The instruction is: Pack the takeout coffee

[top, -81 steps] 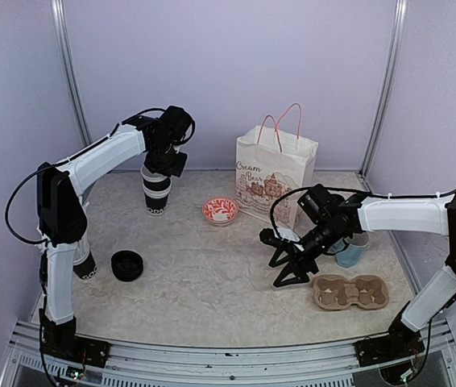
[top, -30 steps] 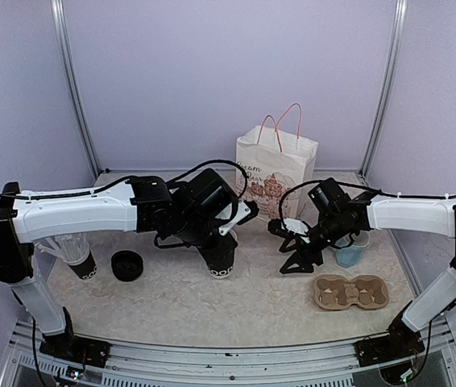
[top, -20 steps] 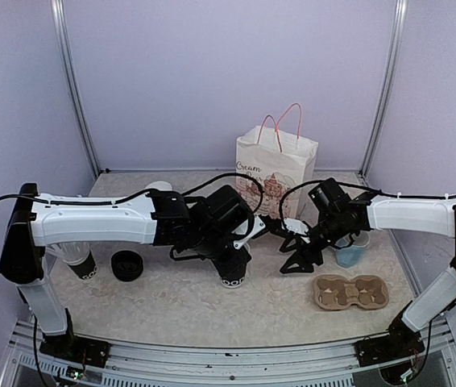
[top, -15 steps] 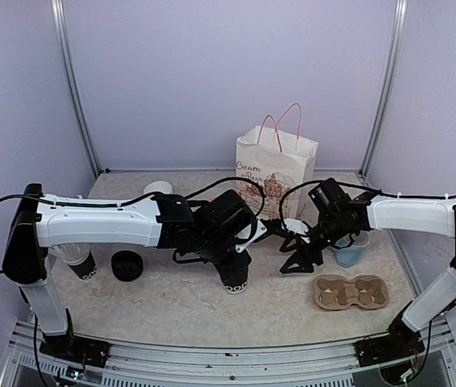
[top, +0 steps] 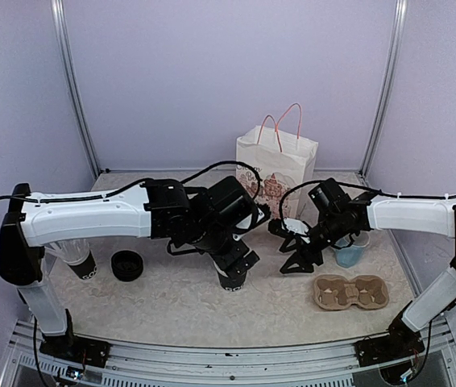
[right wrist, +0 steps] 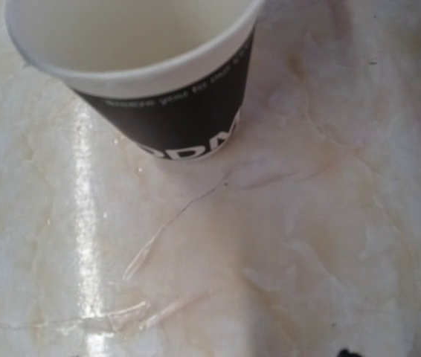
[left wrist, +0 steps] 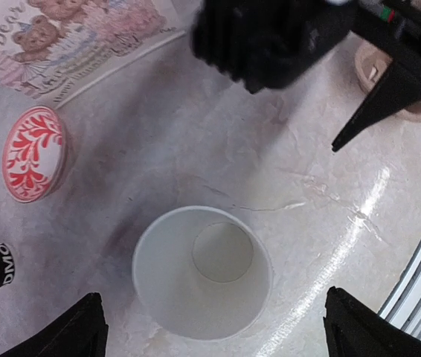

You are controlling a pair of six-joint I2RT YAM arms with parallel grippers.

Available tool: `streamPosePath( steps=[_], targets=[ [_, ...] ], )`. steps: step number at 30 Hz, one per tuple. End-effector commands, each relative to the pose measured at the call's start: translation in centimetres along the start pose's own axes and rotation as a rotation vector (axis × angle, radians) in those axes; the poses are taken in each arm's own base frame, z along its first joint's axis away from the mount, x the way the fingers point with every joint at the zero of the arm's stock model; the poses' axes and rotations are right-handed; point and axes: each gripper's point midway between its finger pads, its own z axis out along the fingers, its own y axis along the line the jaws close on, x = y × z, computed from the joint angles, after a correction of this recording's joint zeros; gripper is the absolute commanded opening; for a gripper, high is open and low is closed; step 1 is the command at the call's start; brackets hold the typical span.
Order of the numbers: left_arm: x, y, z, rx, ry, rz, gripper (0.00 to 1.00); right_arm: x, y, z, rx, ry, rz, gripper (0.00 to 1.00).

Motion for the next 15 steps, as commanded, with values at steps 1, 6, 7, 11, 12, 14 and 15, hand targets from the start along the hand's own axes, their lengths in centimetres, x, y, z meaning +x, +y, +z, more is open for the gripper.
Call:
streamPosePath(
  steps=[1, 6, 7, 11, 12, 14, 15],
  targets=[
    [-1.9, 4.0, -5.2, -0.180, -0.068, -0.047, 0.99, -0.1, 0.2, -0.4, -0.004, -0.013, 0.008, 0.72],
    [-2.0, 4.2, -6.6, -0.164, -0.136, -0.002, 0.99, -0.4, 0.3, -0.7, 0.002, -0.023, -0.002, 0.72],
    [-2.5, 4.5, -7.4, -0.173, -0.161, -0.010, 0.99, -0.5, 0.3, -0.8, 0.004, -0.027, -0.005, 0.72],
    [-2.9, 10.9, -11.7, -0.526, -0.258, -0.169, 0.99, -0.8, 0.6, -1.1, -0.003, -0.041, -0.013, 0.73],
    [-1.9, 13.6, -13.2, -0.676, -0.263, -0.235, 0.99, -0.9, 0.7, -1.2, -0.005, -0.047, -0.018, 0.73],
    [0.4, 16.8, -13.8, -0.802, -0.187, -0.254, 0.99, -1.1, 0.8, -1.4, -0.004, -0.052, -0.023, 0.74],
    [1.7, 18.2, -13.8, -0.833, -0.136, -0.286, 0.99, -1.1, 0.8, -1.4, -0.002, -0.053, -0.026, 0.74]
  ],
)
